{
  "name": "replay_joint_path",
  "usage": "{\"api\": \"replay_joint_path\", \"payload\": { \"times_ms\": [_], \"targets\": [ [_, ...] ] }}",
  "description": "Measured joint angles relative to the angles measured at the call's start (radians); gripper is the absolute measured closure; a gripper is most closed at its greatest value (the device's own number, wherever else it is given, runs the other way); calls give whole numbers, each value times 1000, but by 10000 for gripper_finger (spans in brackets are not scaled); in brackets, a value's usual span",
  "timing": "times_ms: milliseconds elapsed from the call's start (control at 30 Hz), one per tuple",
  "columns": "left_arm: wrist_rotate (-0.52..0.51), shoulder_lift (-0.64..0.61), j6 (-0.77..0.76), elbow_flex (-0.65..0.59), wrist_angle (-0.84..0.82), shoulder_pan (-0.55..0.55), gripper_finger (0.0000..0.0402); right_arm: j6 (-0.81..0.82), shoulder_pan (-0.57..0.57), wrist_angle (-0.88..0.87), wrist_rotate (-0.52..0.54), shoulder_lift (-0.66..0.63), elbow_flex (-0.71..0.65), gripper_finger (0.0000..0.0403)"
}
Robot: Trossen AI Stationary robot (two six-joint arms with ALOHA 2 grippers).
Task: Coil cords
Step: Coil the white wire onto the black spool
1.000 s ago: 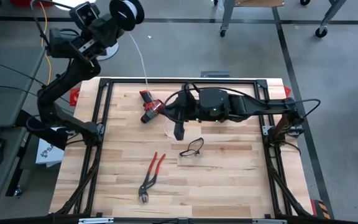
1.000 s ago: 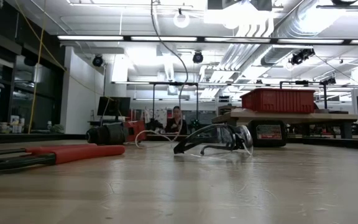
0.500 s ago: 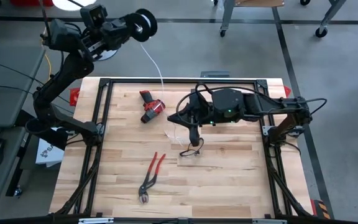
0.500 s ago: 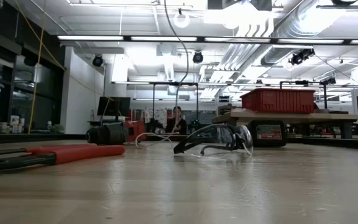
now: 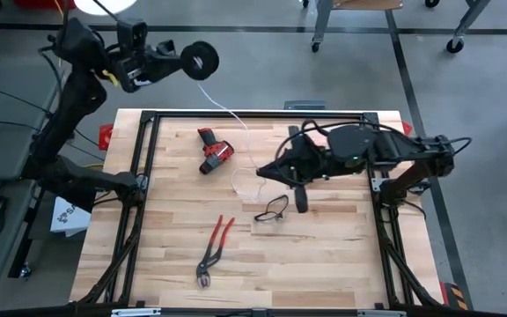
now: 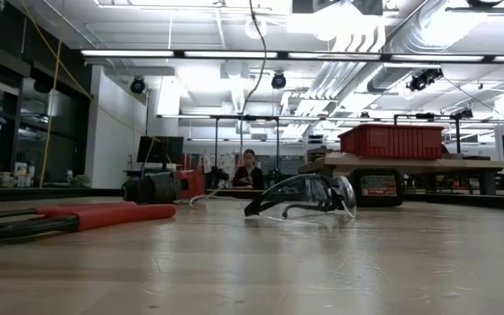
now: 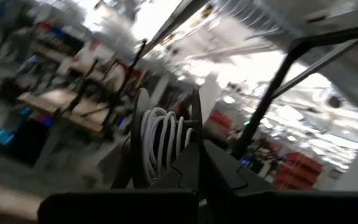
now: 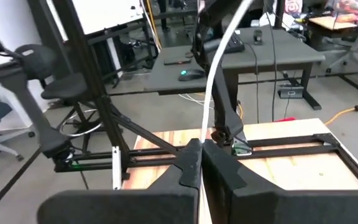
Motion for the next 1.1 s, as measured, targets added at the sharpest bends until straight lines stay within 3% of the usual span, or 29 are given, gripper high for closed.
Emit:
{"api": "replay_joint_path", "payload": {
  "times_ms": [333,533,867,1000,1100],
  "targets": [
    [40,-46,86,0,-567,-15,402,-35,-14,-16,0,-63,0,403],
    [134,-34,94,0,-749,-101,401,-53,-46,-22,0,-84,0,403],
    [205,78,48,1,-705,-317,401,-69,-114,21,-59,-83,0,403],
    [305,148,-33,1,-538,-398,401,-69,-129,30,-71,-79,0,403],
    [363,204,-144,1,-323,-445,401,-69,-133,34,-96,-79,0,403]
  ]
}}
